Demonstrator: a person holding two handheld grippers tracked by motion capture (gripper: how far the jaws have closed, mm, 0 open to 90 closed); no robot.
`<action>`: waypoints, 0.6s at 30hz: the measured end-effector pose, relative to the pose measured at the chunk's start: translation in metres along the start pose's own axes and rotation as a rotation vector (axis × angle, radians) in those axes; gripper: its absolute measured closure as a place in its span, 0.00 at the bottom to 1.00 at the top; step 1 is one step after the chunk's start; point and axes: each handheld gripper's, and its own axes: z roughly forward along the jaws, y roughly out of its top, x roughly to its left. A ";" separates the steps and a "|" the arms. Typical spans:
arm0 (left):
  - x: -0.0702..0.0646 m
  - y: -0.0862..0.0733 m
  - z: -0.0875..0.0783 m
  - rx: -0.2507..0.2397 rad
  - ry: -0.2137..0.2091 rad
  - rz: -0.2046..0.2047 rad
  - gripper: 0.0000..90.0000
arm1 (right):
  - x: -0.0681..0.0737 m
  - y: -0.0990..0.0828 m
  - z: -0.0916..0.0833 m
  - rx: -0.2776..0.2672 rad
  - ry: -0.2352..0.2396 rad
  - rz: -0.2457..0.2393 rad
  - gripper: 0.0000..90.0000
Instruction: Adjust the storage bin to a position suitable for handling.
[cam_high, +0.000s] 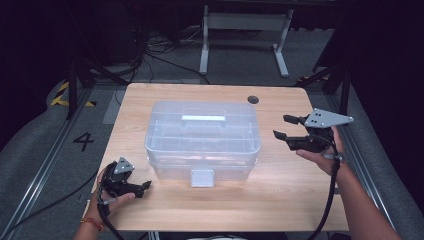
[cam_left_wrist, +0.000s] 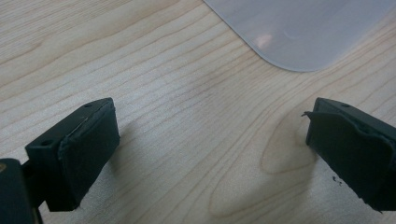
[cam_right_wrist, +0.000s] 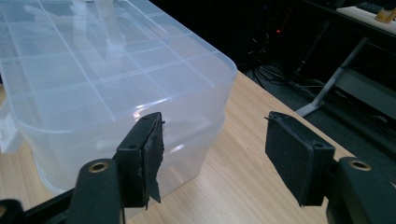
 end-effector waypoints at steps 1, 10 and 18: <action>0.000 0.000 0.000 0.002 0.002 0.001 0.03 | 0.001 0.002 0.002 -0.001 0.001 -0.002 0.42; 0.000 0.000 0.000 0.002 -0.001 0.000 0.04 | 0.009 0.020 0.018 -0.003 0.039 -0.025 0.43; 0.000 0.000 0.000 0.002 -0.001 0.000 0.04 | 0.018 0.034 0.036 0.005 0.077 -0.043 0.44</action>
